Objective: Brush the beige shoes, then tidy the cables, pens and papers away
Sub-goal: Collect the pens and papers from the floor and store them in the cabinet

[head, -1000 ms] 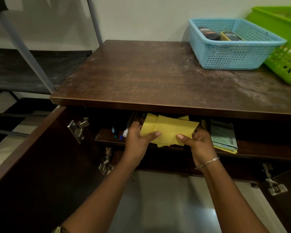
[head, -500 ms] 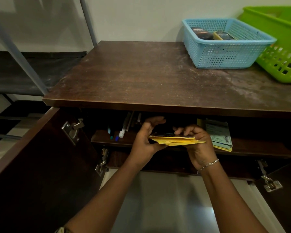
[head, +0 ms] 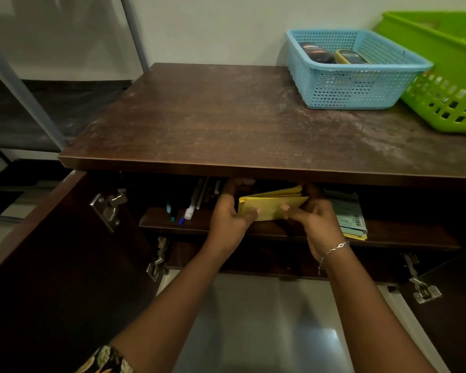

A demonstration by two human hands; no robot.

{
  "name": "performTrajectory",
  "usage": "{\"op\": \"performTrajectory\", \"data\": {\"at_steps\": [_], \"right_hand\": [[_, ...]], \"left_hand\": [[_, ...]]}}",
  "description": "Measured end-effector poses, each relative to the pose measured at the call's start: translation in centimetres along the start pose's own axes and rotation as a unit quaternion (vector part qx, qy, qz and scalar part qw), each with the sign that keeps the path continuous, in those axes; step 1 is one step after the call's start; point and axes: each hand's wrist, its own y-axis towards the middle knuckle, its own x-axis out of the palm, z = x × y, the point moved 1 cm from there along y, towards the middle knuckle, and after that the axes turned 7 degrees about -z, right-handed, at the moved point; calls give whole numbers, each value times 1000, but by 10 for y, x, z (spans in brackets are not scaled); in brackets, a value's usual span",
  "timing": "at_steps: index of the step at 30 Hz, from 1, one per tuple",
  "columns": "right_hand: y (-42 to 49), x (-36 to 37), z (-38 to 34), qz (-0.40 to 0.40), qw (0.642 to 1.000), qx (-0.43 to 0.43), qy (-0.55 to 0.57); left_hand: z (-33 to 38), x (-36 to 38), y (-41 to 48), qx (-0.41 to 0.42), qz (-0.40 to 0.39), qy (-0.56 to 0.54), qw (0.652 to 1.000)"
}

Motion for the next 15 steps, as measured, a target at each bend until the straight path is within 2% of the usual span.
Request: {"op": "performTrajectory", "data": {"at_steps": [2, 4, 8, 10, 12, 14, 15], "right_hand": [[1, 4, -2, -10, 999, 20, -26], [2, 7, -1, -13, 998, 34, -47], [8, 4, -1, 29, 994, 14, -103], [8, 4, 0, 28, 988, 27, -150], [6, -1, 5, 63, 984, 46, -158], [1, -8, 7, 129, 985, 88, -69], [-2, -10, 8, 137, 982, 129, -7]], "left_hand": [[-4, -1, 5, -48, 13, 11, 999], [-7, 2, 7, -59, 13, 27, 998], [-4, 7, 13, -30, 12, 72, 997], [-5, 4, 13, -20, -1, 106, 994], [-9, 0, 7, 10, -16, 145, 989], [-15, -3, 0, 35, -22, 146, 988], [-19, -4, -3, 46, -18, 147, 988]]}}
